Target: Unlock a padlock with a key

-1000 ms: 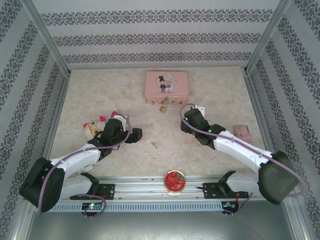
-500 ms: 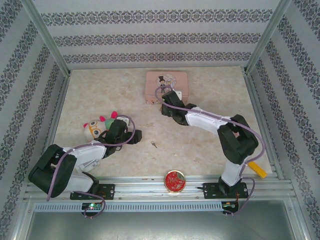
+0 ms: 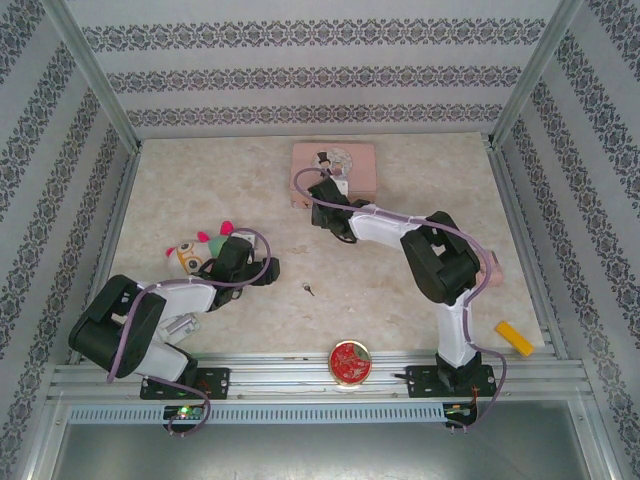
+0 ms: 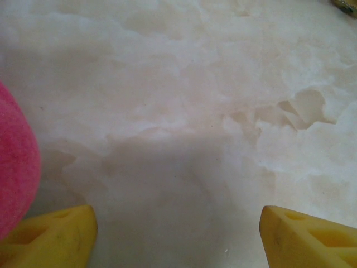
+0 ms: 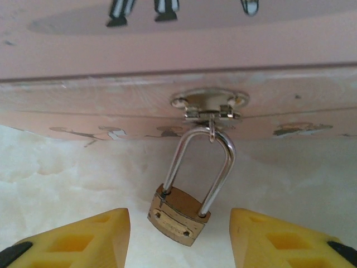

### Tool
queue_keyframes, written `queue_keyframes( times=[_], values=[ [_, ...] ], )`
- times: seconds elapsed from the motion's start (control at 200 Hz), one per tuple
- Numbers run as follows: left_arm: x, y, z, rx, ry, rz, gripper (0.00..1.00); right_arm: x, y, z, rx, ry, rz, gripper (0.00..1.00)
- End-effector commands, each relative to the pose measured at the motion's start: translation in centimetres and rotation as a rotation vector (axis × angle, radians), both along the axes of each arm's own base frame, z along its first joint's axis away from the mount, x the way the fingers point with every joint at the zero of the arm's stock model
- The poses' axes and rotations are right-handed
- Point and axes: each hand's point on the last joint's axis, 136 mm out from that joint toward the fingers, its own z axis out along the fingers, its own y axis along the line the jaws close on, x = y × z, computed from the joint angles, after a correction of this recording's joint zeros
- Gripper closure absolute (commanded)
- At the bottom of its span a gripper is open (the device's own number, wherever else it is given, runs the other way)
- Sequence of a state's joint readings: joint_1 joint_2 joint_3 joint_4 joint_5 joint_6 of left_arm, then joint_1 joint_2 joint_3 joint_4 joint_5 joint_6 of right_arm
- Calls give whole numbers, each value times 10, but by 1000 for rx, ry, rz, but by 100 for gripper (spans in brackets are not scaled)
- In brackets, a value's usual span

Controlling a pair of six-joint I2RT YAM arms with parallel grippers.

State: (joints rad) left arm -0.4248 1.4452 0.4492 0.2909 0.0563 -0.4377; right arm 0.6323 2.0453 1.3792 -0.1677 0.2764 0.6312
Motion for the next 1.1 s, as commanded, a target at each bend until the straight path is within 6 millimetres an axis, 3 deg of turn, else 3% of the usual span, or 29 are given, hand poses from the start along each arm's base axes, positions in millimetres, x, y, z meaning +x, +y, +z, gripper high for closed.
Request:
queue_keyframes(
  times=[0.0,0.4,0.59,0.879,1.094],
  values=[
    [20,8,8,1,-52,29,21,8,-6,-2,-5,-1,-53,50],
    [30,14,4,-10,-41,45,20,28,-2,-17,8,1,-49,51],
    [27,21,2,7,-35,57,20,30,0,-20,12,0,-41,65],
    [30,28,7,2,-48,72,20,9,8,-18,1,12,20,100],
    [38,33,14,5,-71,86,18,-19,8,-11,-24,28,68,100]
  ],
)
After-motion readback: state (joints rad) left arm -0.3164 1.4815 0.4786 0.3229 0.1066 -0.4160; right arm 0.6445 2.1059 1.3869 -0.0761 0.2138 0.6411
